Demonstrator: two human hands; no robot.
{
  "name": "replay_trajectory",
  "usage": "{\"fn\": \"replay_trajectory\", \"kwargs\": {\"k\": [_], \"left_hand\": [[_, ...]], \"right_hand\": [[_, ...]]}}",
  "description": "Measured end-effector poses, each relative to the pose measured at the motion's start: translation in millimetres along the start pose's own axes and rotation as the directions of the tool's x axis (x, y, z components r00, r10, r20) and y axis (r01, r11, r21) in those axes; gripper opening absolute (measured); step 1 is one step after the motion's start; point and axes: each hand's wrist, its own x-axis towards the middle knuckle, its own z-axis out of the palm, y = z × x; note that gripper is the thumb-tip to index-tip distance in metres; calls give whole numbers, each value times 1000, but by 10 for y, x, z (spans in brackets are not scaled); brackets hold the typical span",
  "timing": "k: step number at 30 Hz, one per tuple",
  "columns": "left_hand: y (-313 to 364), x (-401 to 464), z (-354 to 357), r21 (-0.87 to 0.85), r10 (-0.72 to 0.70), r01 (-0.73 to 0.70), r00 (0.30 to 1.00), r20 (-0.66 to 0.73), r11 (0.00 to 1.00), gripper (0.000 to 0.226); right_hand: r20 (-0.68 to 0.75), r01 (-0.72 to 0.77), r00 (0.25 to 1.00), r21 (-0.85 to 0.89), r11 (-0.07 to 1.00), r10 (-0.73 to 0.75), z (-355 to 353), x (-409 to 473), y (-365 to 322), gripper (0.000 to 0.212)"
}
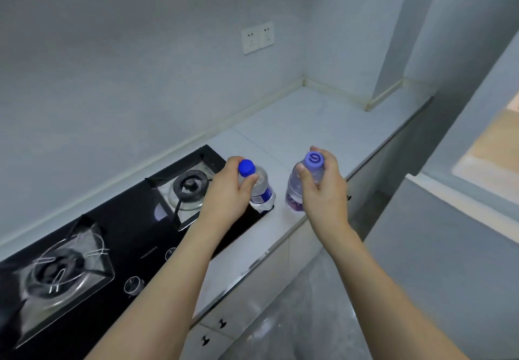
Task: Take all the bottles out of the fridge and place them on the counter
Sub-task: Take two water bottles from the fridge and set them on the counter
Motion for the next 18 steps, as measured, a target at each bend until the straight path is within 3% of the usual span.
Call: {"fn": "replay_trajectory", "kwargs": {"k": [10, 18], "left_hand": [[-389, 29, -294, -3, -232, 235, 958, -167, 972, 35], [-618, -239, -556, -1, -392, 419, 848, -358, 908, 28]], "right_hand": [[310, 88, 945, 74, 993, -107, 698, 401, -115, 37], [481, 153, 849, 170, 974, -217, 1214, 388, -197, 38]]}}
